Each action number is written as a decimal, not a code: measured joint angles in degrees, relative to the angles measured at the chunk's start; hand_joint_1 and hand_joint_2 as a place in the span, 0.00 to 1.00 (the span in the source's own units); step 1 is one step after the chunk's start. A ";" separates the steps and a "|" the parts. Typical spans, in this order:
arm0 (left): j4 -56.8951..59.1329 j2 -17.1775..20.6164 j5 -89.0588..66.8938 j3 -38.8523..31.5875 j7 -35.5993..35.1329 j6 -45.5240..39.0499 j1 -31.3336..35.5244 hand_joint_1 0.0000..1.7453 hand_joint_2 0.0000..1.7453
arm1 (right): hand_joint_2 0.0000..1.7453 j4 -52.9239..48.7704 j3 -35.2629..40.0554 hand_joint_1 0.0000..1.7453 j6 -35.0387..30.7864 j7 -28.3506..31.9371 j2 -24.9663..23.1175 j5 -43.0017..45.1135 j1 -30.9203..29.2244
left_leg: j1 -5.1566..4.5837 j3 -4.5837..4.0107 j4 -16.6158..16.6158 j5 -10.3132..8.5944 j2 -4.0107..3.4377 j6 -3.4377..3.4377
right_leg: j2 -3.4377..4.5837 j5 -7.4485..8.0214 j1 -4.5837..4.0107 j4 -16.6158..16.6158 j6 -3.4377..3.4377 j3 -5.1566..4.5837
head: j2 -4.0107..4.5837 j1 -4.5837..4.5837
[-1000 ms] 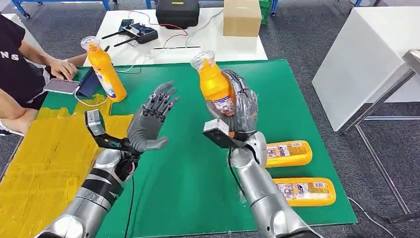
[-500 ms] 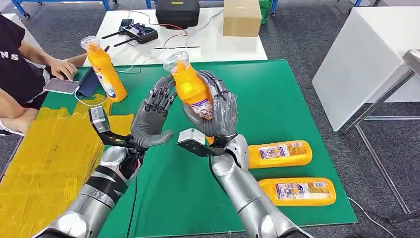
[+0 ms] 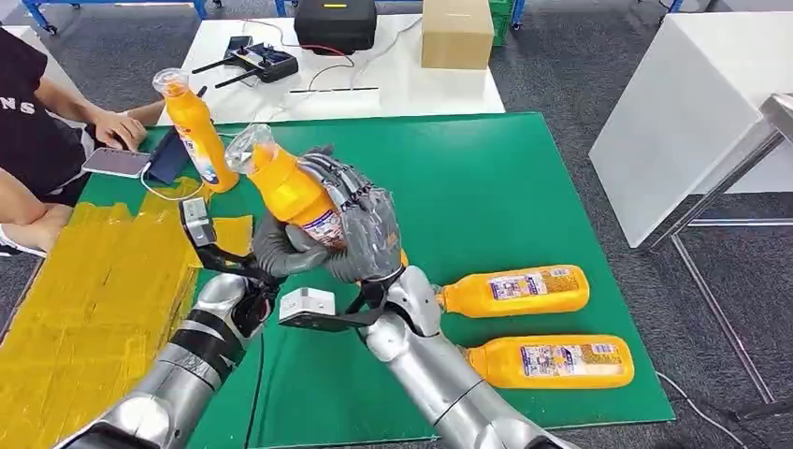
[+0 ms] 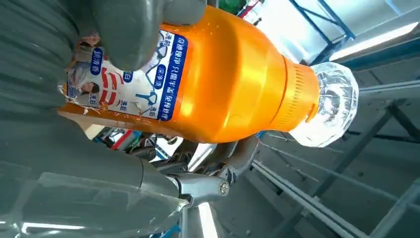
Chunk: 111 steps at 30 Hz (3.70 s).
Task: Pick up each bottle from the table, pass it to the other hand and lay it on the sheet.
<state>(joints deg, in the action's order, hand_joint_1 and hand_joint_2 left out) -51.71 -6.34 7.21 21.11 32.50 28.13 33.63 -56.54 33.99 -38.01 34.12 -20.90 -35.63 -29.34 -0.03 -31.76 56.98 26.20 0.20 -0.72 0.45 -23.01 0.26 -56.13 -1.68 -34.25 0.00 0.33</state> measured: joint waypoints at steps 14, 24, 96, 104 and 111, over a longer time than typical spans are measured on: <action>1.79 -0.15 0.20 -0.50 0.11 0.20 -0.15 0.00 1.00 | 1.00 4.35 3.67 1.00 -0.28 0.46 0.31 6.67 -1.67 | 0.00 -0.01 0.00 0.00 -0.01 0.00 | 0.01 0.00 -0.01 0.00 0.00 -0.01 | 0.00 -0.04; 2.56 -0.13 0.26 -1.20 0.13 -0.02 -0.52 1.00 1.00 | 1.00 6.80 5.51 1.00 -0.28 0.46 0.66 7.76 -3.06 | 0.00 -0.01 0.00 0.00 -0.01 0.01 | 0.01 0.00 0.00 0.00 0.00 -0.01 | 0.00 -0.02; -16.92 0.42 -44.74 -19.50 -11.85 -50.20 -9.29 1.00 1.00 | 1.00 -42.54 -1.49 0.00 13.29 5.51 6.40 12.74 24.01 | 0.00 -0.10 -0.01 0.01 0.02 0.01 | -0.05 -0.02 0.00 0.02 0.02 -0.09 | 0.00 -0.02; -9.73 3.27 -90.02 -21.16 -30.27 -67.76 -4.53 1.00 1.00 | 1.00 -46.97 -2.12 0.00 9.84 4.96 7.89 14.12 24.64 | 0.01 -0.08 -0.02 0.01 0.02 0.01 | -0.05 -0.02 0.00 0.01 0.02 -0.08 | 0.00 -0.02; -2.34 10.54 -97.02 -11.73 -47.12 -67.93 -2.81 1.00 1.00 | 1.00 -47.67 -2.43 0.00 8.74 5.01 9.16 15.04 24.60 | 0.04 -0.07 -0.02 0.01 0.01 0.02 | -0.02 -0.02 -0.03 0.00 0.02 -0.08 | 0.00 -0.02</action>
<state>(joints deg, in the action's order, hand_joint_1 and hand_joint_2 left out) -54.05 4.20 -89.81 9.38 -14.62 -39.80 30.82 -104.21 31.56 -29.27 39.12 -11.74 -20.59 -4.75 0.01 -31.82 56.96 26.21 0.22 -0.70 0.43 -23.03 0.23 -56.13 -1.65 -34.33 0.00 0.31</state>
